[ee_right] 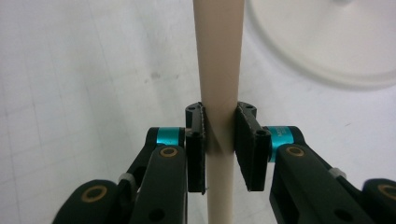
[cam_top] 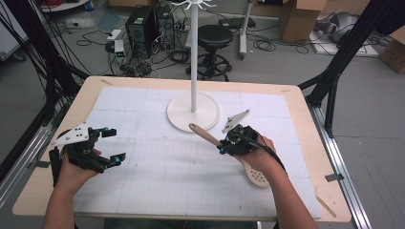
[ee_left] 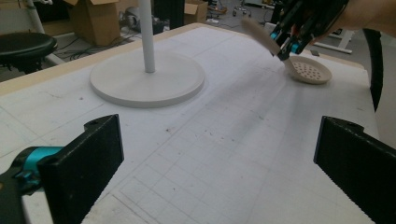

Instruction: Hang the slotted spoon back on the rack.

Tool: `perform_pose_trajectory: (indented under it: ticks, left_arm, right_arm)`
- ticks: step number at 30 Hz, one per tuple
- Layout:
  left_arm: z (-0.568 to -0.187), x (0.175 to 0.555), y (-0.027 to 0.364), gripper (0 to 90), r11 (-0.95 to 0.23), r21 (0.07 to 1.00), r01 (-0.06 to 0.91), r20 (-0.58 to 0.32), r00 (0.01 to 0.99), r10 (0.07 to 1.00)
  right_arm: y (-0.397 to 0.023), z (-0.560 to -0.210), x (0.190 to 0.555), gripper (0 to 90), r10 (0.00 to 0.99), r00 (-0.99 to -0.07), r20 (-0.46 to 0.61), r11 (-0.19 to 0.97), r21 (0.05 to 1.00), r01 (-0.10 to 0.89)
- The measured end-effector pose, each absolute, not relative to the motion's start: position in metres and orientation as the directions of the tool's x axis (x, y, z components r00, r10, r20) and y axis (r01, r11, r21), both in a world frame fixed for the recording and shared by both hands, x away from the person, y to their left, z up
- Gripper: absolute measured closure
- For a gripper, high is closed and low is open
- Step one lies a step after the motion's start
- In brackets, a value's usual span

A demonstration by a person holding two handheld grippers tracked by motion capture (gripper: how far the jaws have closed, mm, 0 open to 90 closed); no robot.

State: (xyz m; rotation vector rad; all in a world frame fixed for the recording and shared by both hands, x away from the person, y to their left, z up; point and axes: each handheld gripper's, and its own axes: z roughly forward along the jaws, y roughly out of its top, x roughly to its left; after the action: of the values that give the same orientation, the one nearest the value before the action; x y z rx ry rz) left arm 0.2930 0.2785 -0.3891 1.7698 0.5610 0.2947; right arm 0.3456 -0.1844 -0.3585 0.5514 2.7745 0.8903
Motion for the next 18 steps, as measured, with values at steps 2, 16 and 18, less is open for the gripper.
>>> perform_pose_trajectory:
  ticks: [2,16,18]
  left_arm:
    - [-0.389,0.293,0.279,2.1,-0.188,0.958,0.215,-0.09,0.852,0.516]
    - [-0.387,0.292,0.282,2.1,-0.17,0.963,0.21,-0.093,0.848,0.522]
    - [-0.387,0.292,0.282,2.1,-0.164,0.964,0.209,-0.095,0.849,0.519]
  right_arm:
    - [-0.186,-0.348,0.344,75.4,0.398,-0.916,-0.055,0.732,0.621,0.28]
    - [-0.198,-0.298,0.352,75.4,0.44,-0.897,-0.042,0.605,0.752,0.262]
    - [-0.199,-0.292,0.357,75.4,0.446,-0.895,-0.027,0.585,0.765,0.268]
